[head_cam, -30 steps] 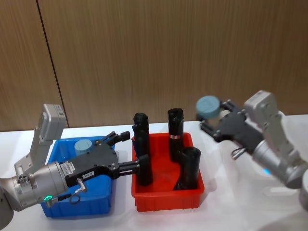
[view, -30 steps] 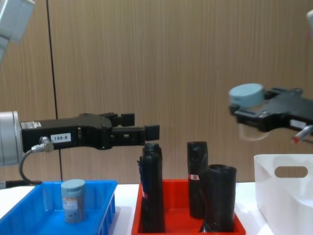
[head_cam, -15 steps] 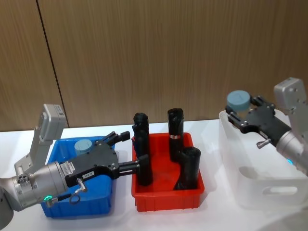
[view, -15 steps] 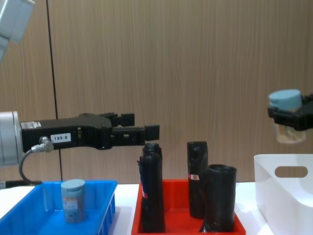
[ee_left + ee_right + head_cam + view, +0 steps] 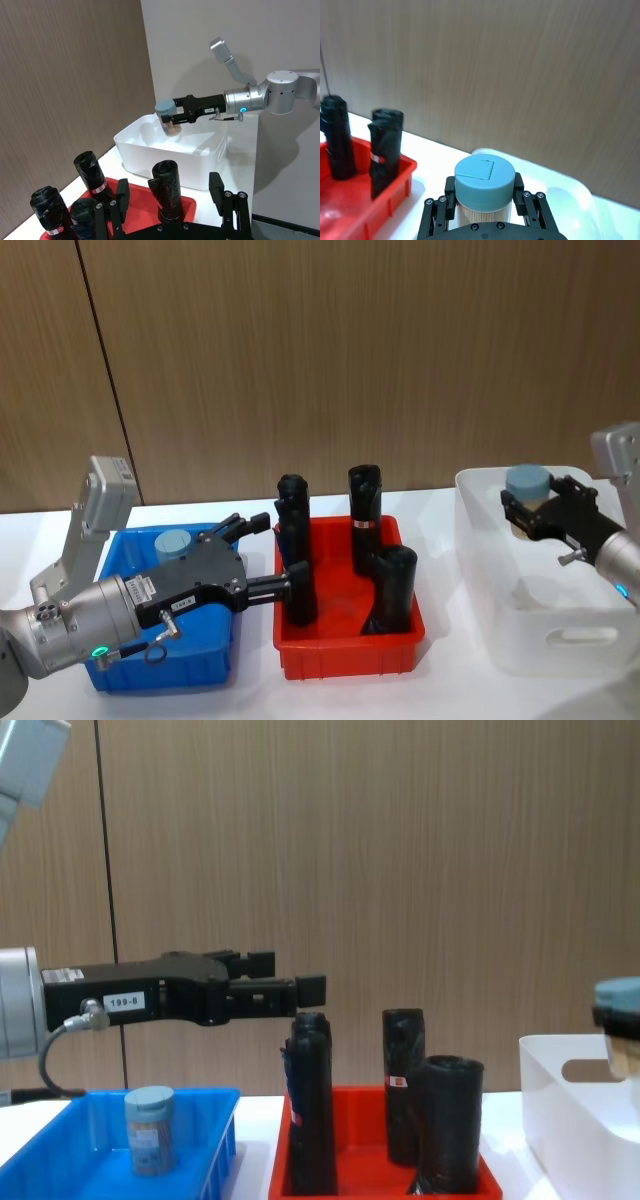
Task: Pick the cotton swabs from the blue box and place them into the white box.
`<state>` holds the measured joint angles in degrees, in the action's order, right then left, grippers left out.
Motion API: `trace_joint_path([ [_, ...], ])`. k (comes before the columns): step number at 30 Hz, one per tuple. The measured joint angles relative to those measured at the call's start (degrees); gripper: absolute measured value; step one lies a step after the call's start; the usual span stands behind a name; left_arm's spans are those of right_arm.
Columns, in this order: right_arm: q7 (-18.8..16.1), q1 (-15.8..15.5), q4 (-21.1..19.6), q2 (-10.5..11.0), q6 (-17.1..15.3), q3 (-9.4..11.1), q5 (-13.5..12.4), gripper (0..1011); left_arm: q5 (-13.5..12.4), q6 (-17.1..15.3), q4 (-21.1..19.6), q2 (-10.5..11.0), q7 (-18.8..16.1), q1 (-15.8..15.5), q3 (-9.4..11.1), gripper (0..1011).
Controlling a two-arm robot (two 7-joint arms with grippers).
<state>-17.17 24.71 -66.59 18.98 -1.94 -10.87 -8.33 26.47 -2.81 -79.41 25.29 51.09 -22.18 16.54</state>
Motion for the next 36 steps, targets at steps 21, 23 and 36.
trace_joint_path([
  [21, 0.8, 1.4, 5.7, -0.1, -0.7, 0.6, -0.9, 1001, 0.0, 0.0, 0.0, 0.0, -0.2, 0.0, 0.0, 1004],
  [23, 1.0, 1.0, 5.2, -0.1, -0.7, 0.6, -0.9, 1001, -0.1, 0.0, -0.1, 0.0, -0.6, 0.1, 0.1, 1004],
  [36, 3.5, -4.3, -2.9, 0.0, -0.6, 0.1, -2.5, 1002, -2.5, 0.3, -2.4, -0.6, -8.7, 1.5, 1.7, 1004],
])
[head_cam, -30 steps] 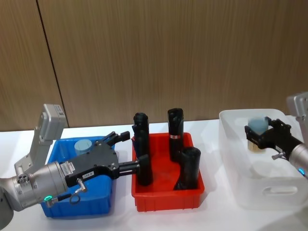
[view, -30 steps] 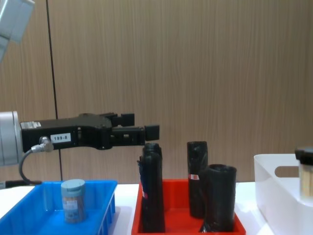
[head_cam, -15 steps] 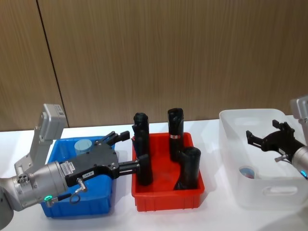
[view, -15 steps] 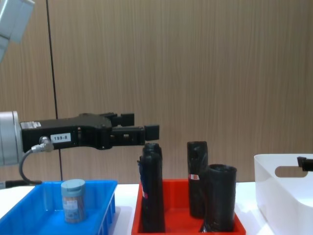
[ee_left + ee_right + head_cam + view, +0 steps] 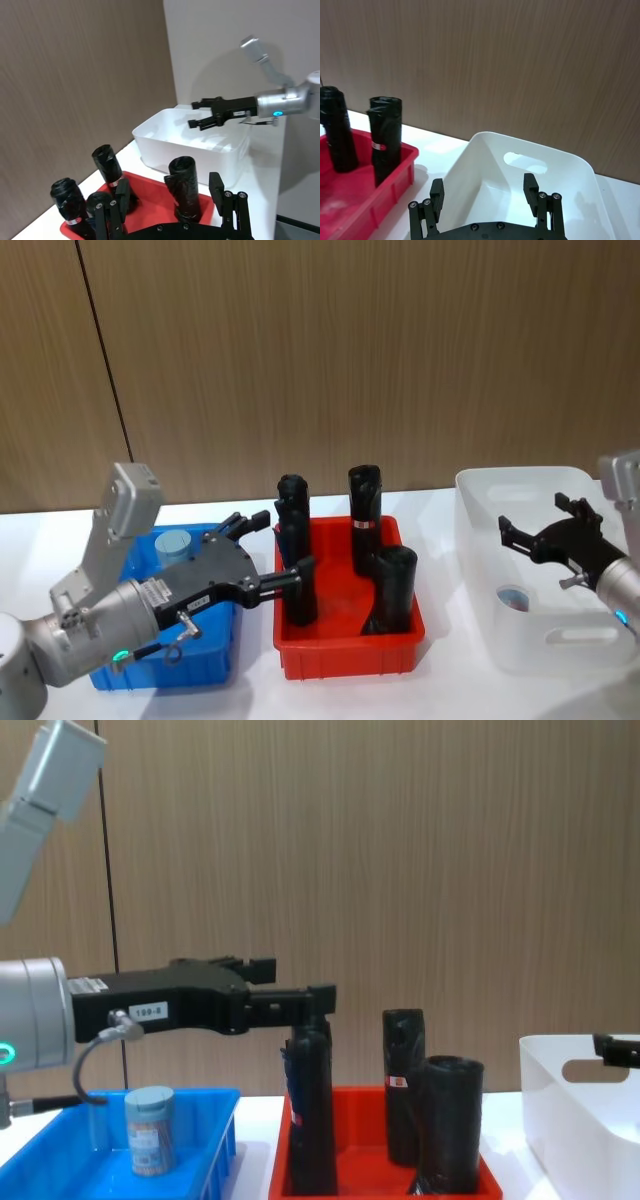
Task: Pick the cotton swabs from the blue box and place them into the white box.
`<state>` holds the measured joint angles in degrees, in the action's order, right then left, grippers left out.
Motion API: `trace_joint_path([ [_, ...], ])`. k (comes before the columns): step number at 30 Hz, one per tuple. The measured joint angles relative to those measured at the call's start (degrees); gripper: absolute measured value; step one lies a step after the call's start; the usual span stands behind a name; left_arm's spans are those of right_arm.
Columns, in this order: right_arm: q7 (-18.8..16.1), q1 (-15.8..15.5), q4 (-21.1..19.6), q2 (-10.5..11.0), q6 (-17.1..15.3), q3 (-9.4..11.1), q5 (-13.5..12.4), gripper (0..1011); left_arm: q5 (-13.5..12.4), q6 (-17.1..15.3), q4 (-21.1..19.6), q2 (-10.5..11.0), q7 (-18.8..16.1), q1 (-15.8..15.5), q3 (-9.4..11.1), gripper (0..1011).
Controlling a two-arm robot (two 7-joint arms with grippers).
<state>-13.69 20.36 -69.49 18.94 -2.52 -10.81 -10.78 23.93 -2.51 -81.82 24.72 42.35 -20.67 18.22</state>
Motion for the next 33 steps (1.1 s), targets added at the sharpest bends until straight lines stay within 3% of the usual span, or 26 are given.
trace_joint_path([
  [33, 7.7, -16.5, -24.7, 0.3, 0.5, -1.7, -4.5, 1001, -7.3, 1.0, -6.7, -1.7, -24.6, 4.2, 4.7, 1004],
])
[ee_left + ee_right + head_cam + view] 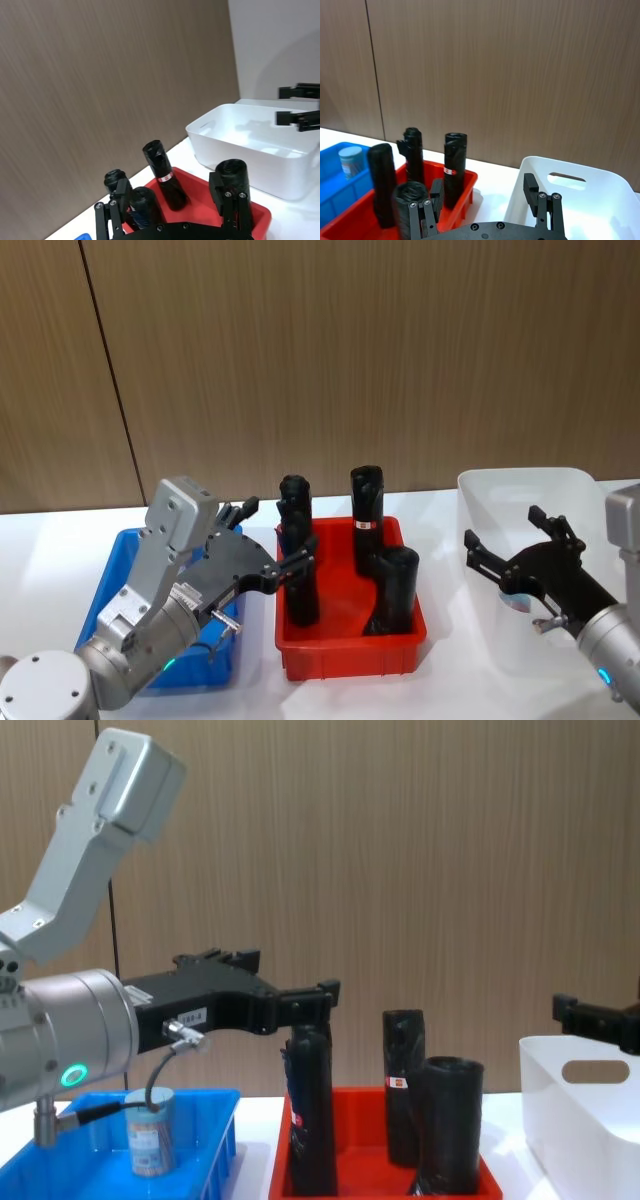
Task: Pick the cotton swabs from the blue box and place them into the white box.
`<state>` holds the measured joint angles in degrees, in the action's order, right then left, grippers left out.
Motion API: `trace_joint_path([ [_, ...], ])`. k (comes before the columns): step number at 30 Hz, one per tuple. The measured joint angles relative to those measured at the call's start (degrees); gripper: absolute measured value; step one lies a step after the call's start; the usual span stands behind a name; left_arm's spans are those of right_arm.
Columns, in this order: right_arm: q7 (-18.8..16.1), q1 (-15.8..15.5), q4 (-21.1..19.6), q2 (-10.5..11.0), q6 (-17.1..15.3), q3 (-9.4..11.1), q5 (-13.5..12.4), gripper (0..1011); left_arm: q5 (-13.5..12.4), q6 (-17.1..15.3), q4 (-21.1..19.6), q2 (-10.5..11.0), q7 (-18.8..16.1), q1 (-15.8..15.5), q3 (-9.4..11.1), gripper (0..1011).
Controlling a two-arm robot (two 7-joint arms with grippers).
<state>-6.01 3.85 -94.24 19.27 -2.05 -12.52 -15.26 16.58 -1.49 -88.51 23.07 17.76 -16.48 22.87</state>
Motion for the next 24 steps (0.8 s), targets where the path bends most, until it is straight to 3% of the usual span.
trace_joint_path([
  [11, 2.0, -4.3, -6.4, 0.1, 0.1, -0.4, -1.2, 1001, -2.6, 0.4, -2.3, -0.6, -8.6, 1.5, 1.6, 1004],
  [19, 2.2, -4.7, -7.0, 0.1, 0.1, -0.5, -1.2, 1002, -4.3, 0.6, -4.0, -1.0, -14.5, 2.5, 2.7, 1004],
  [24, 2.2, -4.7, -7.0, 0.1, 0.1, -0.4, -1.2, 1002, -4.9, 0.7, -4.5, -1.1, -16.4, 2.8, 3.1, 1004],
])
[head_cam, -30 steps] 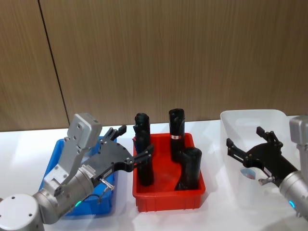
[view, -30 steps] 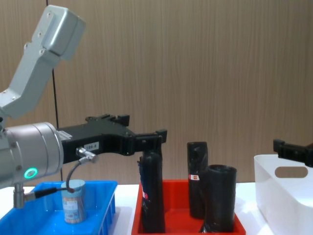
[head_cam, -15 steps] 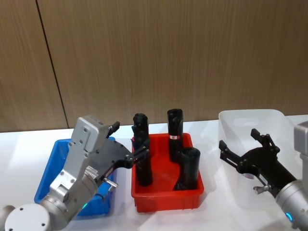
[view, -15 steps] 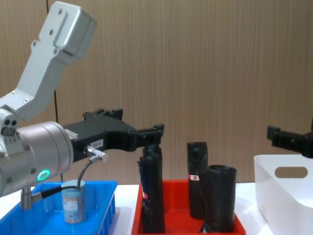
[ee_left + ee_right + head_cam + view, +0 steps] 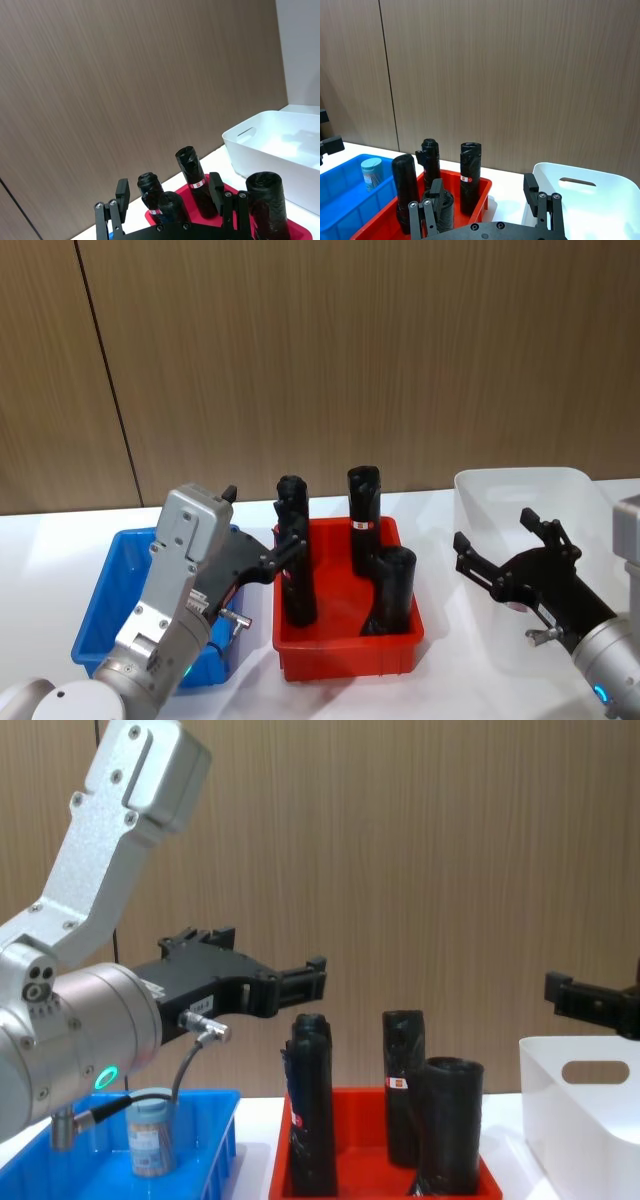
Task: Pick the cotton swabs from the blue box and place them into the white box.
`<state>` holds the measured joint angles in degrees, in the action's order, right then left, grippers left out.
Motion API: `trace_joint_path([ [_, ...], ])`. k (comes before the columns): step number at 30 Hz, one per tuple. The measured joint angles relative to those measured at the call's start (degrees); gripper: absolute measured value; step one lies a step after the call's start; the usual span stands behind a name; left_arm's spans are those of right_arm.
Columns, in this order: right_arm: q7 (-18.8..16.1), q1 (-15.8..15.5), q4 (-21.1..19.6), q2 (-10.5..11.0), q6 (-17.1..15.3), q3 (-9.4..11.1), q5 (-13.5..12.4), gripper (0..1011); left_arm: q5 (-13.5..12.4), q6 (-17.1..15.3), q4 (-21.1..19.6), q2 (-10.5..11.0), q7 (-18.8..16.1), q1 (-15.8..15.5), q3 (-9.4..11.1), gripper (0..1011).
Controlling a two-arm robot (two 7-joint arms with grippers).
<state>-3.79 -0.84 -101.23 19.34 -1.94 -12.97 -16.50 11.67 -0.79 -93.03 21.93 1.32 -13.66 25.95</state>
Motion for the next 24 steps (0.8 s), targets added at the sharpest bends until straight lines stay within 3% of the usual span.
trace_joint_path([
  [24, -0.3, 0.0, 0.0, 0.0, -0.2, 0.1, 0.0, 1002, -0.2, 0.0, -0.2, 0.0, -0.7, 0.1, 0.1, 1004],
])
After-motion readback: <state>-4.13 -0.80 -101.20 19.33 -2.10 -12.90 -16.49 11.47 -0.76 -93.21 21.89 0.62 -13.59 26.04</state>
